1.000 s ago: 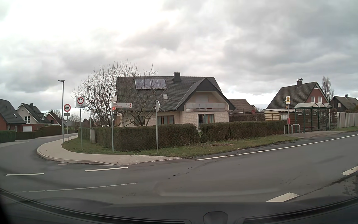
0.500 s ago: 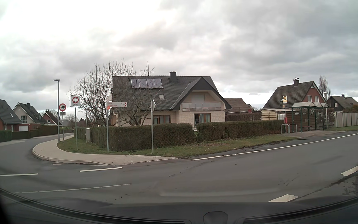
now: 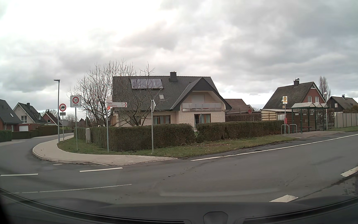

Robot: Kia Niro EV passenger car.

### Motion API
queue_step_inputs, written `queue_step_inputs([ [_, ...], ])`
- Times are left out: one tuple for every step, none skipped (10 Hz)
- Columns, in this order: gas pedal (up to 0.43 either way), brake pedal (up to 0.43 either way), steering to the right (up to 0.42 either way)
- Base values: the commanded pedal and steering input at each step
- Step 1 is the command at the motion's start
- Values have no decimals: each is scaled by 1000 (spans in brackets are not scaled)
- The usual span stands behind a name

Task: Follow the waypoints while adhering to traffic rules and regulations

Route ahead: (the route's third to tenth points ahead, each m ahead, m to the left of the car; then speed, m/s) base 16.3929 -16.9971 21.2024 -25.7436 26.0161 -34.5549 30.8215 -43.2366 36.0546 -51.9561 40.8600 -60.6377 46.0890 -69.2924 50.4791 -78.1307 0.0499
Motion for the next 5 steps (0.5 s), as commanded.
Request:
queue_step_inputs([
  [0,323,395],
  [0,317,394],
  [0,317,393],
  [0,317,393],
  [0,317,393],
])
